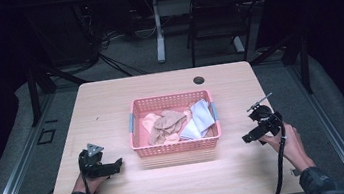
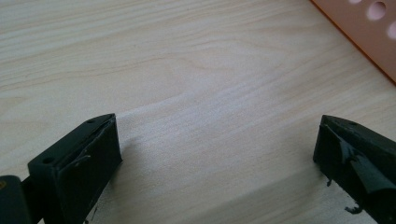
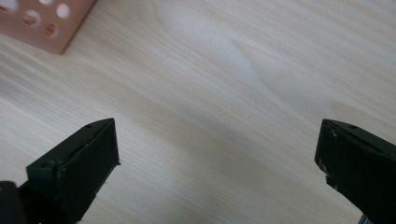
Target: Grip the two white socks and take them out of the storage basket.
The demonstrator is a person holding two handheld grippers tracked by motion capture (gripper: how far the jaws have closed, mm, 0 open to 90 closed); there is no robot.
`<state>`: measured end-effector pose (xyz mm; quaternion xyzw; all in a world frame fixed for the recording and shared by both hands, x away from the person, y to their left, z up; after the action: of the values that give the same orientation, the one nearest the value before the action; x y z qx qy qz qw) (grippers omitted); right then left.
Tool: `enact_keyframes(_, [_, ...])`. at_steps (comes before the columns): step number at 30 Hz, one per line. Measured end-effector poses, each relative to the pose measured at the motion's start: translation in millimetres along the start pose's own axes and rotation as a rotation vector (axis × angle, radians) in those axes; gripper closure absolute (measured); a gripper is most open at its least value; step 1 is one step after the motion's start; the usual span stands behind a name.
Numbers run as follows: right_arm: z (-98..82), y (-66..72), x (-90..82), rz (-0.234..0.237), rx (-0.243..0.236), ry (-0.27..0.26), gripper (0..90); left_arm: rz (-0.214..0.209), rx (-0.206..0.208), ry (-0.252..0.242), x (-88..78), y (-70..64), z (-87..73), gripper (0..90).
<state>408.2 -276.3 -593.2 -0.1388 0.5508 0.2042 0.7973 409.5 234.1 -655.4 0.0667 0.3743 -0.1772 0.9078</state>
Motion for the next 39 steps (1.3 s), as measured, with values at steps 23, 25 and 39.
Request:
enact_keyframes(23, [88.8,35.2,-39.2,0.050,-0.076,-0.144,7.9,0.000,0.001,0.000,0.0,0.0,0.0,0.5])
enact_keyframes(25, [95.6,37.1,-39.5,0.066,-0.081,-0.158,8.5,0.000,0.000,0.000,0.0,0.0,0.0,0.5])
enact_keyframes(39, [146.1,68.4,-29.8,0.088,-0.146,-0.187,21.6,-0.001,0.000,-0.001,0.2,-0.3,0.2,0.5])
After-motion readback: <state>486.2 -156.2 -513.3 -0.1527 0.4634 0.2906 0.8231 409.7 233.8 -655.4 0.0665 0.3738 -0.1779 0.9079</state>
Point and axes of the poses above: each handheld gripper's, and its own axes: x roughly forward along the jaws, z roughly out of its top, y roughly to its left, the point moved 9 cm from there along x, roughly forward along the jaws, and after that the axes turned 1 degree about -x, right-handed, at the moved point
